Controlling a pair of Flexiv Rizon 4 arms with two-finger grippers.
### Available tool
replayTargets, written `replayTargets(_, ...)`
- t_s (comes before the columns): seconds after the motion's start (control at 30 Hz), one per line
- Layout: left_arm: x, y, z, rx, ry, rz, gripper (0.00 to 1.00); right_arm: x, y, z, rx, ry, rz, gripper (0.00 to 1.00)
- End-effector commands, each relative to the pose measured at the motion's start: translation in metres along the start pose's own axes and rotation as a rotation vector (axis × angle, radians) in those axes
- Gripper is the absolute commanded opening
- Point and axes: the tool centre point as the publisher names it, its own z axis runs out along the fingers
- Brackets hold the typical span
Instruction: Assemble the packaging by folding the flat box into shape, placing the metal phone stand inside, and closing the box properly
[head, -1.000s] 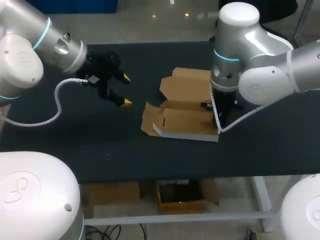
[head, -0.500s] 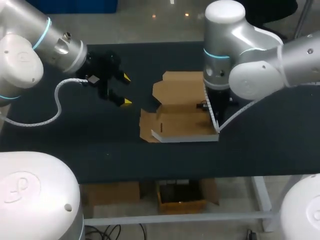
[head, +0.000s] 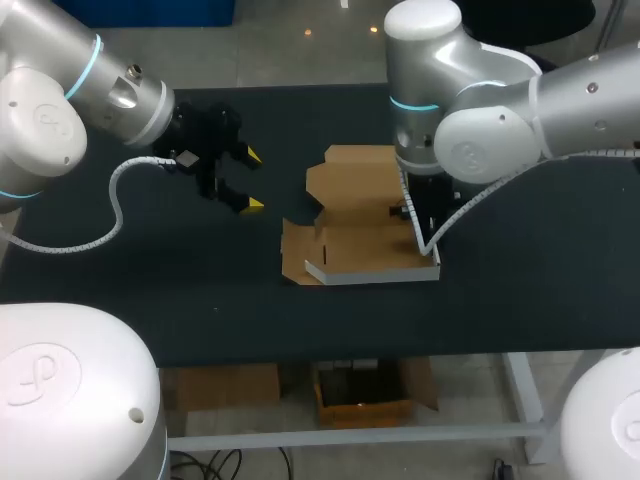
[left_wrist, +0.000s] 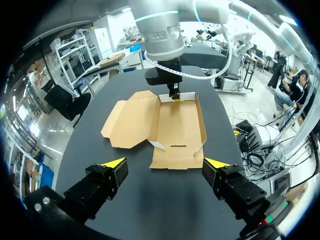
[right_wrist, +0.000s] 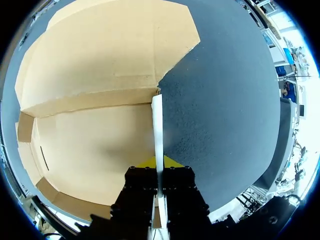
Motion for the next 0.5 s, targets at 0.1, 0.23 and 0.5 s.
replayTargets(0.1, -0.0001, -0.0008, -0.0006, -0.006, 0.002, -0.001, 1.0, 0.0071, 0.0039, -0.0009, 0.005, -0.093, 0.032, 0.0)
replayTargets(0.23, -0.0001, -0.0008, -0.0006, -0.006, 0.002, -0.001, 1.0, 0.0074, 0.0039, -0.0005, 0.0, -0.126, 0.048, 0.0)
replayTargets(0.5, -0.0001, -0.0008, -0.0006, -0.006, 0.002, -0.001, 1.0, 0.0043, -0.0026, 0.0007, -0.041, 0.0, 0.024, 0.0)
